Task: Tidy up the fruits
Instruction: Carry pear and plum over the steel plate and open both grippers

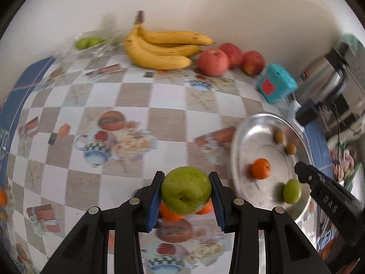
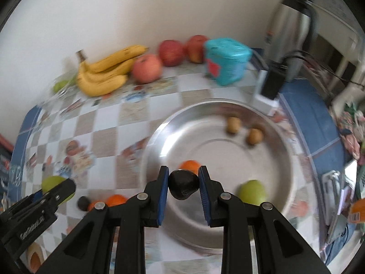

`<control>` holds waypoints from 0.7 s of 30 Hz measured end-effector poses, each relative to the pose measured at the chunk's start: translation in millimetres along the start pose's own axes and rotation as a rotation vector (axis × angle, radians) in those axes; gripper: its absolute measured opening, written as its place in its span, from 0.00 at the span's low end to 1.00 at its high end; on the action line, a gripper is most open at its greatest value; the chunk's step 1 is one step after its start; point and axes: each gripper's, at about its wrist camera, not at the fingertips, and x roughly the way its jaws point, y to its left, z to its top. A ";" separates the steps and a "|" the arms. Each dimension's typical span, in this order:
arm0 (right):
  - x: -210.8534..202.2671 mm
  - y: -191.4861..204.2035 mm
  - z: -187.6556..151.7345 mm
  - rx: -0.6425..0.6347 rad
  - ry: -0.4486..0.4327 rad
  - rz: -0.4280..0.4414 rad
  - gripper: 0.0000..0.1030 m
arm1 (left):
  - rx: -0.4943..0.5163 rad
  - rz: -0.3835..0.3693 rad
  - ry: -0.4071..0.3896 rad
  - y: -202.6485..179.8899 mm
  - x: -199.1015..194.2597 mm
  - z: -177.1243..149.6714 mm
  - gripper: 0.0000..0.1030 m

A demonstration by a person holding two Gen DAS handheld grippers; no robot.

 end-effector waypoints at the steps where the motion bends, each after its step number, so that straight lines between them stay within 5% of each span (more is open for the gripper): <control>1: -0.7 -10.6 0.5 0.019 -0.001 -0.014 0.27 | 0.013 -0.003 0.001 -7.2 0.7 -0.8 0.40; 12: -3.0 -76.2 -2.0 0.139 0.002 -0.053 0.27 | 0.160 -0.046 -0.001 -79.9 5.6 -16.5 0.41; 21: -1.8 -96.0 -3.0 0.169 0.006 -0.058 0.27 | 0.217 -0.048 -0.007 -103.1 10.3 -22.4 0.41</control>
